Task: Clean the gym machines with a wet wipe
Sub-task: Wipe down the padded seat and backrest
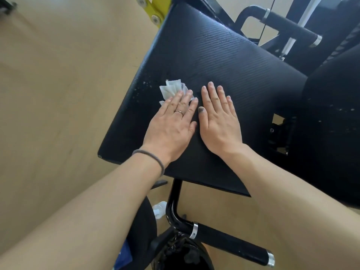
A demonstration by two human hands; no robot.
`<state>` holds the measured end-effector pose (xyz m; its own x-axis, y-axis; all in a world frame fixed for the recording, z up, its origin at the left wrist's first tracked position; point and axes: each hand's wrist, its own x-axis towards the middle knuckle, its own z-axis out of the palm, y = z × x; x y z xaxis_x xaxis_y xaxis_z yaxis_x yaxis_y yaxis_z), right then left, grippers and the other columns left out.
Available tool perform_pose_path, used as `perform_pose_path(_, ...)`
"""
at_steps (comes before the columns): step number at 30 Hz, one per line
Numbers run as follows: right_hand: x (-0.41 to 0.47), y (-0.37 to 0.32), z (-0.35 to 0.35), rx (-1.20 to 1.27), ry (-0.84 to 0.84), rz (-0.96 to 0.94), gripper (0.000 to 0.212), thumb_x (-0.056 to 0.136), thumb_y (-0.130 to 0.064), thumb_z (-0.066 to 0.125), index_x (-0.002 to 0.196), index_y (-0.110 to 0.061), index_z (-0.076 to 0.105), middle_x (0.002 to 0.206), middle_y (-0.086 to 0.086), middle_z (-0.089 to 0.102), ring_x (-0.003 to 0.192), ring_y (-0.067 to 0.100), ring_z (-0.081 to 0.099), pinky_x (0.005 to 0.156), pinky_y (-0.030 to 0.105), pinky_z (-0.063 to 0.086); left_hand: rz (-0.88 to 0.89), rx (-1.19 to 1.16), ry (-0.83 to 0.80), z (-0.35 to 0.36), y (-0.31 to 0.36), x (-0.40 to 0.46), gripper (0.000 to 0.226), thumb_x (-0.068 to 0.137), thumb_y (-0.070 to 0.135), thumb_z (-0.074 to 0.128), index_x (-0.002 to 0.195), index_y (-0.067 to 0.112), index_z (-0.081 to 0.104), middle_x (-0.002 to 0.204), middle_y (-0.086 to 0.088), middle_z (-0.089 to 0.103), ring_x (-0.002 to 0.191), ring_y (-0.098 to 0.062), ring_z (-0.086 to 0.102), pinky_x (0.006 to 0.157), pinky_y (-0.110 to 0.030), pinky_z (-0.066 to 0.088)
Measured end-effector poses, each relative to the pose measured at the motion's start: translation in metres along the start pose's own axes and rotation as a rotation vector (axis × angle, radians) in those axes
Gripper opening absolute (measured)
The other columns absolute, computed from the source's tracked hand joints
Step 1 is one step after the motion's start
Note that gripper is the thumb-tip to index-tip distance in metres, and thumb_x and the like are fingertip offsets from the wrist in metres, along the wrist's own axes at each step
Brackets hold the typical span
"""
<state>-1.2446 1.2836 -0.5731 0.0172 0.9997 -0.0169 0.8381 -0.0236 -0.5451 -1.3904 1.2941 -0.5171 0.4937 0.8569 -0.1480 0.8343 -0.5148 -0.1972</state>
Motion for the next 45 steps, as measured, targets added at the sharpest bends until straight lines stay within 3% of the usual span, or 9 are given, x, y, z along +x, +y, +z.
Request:
perform_pose_path(5,0.002,0.0,0.003,-0.037,0.034,0.005,0.059,0.106,-0.041,0.008,0.162,-0.023,0.001,0.17,-0.005,-0.007,0.155,0.012,-0.012,0.127,0.037,-0.006,-0.104,-0.131,0.03,-0.001,-0.038,-0.015,0.058,0.107,0.04,0.014,0.161,0.021,0.006,0.168,0.005,-0.001,0.155,-0.01,-0.003,0.127,-0.036,0.004)
perform_pose_path(9,-0.001,-0.002,0.005,-0.074,0.05,0.02,0.06,0.105,-0.04,0.007,0.162,-0.022,0.002,0.17,-0.004,-0.005,0.156,0.014,-0.01,0.127,0.038,-0.003,-0.44,-0.336,-0.047,-0.007,-0.083,-0.03,0.06,0.108,0.039,0.022,0.161,0.02,0.001,0.169,0.0,-0.003,0.155,-0.016,0.004,0.126,-0.038,0.013)
perform_pose_path(15,0.001,-0.002,0.006,-0.106,0.065,0.027,0.06,0.105,-0.04,0.007,0.162,-0.022,0.003,0.17,-0.004,-0.003,0.156,0.013,-0.008,0.127,0.039,0.0,0.029,-0.197,0.025,-0.008,-0.024,-0.035,0.056,0.107,0.029,0.022,0.159,0.005,0.018,0.167,-0.01,0.016,0.155,-0.018,0.012,0.127,-0.034,0.011)
perform_pose_path(19,0.001,-0.002,0.007,-0.111,0.076,0.026,0.06,0.105,-0.04,0.007,0.162,-0.022,0.004,0.17,-0.004,-0.002,0.156,0.013,-0.008,0.127,0.039,0.0,-0.012,-0.195,-0.007,-0.014,-0.044,-0.008,0.057,0.108,0.031,0.02,0.16,0.012,0.007,0.169,-0.001,0.002,0.155,-0.01,-0.001,0.123,-0.024,-0.006)
perform_pose_path(27,0.001,0.0,0.008,-0.107,0.098,0.016,0.06,0.105,-0.039,0.009,0.162,-0.022,0.006,0.17,-0.005,-0.001,0.156,0.011,-0.008,0.127,0.037,-0.001,-0.209,-0.194,-0.029,-0.012,-0.047,0.03,0.066,0.106,0.047,0.013,0.16,0.013,-0.007,0.168,0.0,-0.014,0.154,-0.013,-0.015,0.126,-0.035,-0.004)
perform_pose_path(31,0.0,-0.001,0.007,-0.101,0.091,0.02,0.059,0.106,-0.037,0.011,0.163,-0.022,0.008,0.17,-0.004,0.0,0.156,0.012,-0.006,0.127,0.036,-0.001,0.038,-0.122,-0.073,-0.003,-0.029,-0.031,0.062,0.106,0.04,0.011,0.16,0.01,0.002,0.168,-0.004,-0.008,0.154,-0.013,-0.01,0.127,-0.036,0.002)
perform_pose_path(34,0.0,-0.002,0.008,-0.099,0.1,0.028,0.059,0.106,-0.037,0.012,0.162,-0.022,0.009,0.17,-0.005,0.001,0.156,0.011,-0.006,0.127,0.036,-0.001,0.158,-0.06,-0.027,-0.005,-0.062,-0.005,0.062,0.104,0.035,0.007,0.16,0.01,0.011,0.168,-0.004,0.003,0.155,-0.013,0.0,0.127,-0.035,0.005)
perform_pose_path(42,0.0,-0.001,0.007,-0.075,0.129,0.027,0.058,0.106,-0.035,0.015,0.162,-0.022,0.011,0.17,-0.005,0.004,0.156,0.011,-0.004,0.127,0.035,-0.001,-0.099,-0.18,0.02,-0.01,-0.08,0.05,0.056,0.108,0.033,0.015,0.161,0.018,0.002,0.169,0.005,-0.005,0.154,-0.009,-0.007,0.125,-0.028,-0.004)
perform_pose_path(45,0.0,-0.001,0.006,-0.075,0.113,0.027,0.058,0.106,-0.035,0.013,0.162,-0.022,0.01,0.17,-0.005,0.002,0.156,0.011,-0.005,0.127,0.035,-0.002,-0.382,-0.365,0.02,-0.009,-0.08,0.031,0.055,0.109,0.031,0.017,0.16,0.014,0.012,0.168,-0.007,0.011,0.154,-0.02,0.01,0.124,-0.032,0.014)
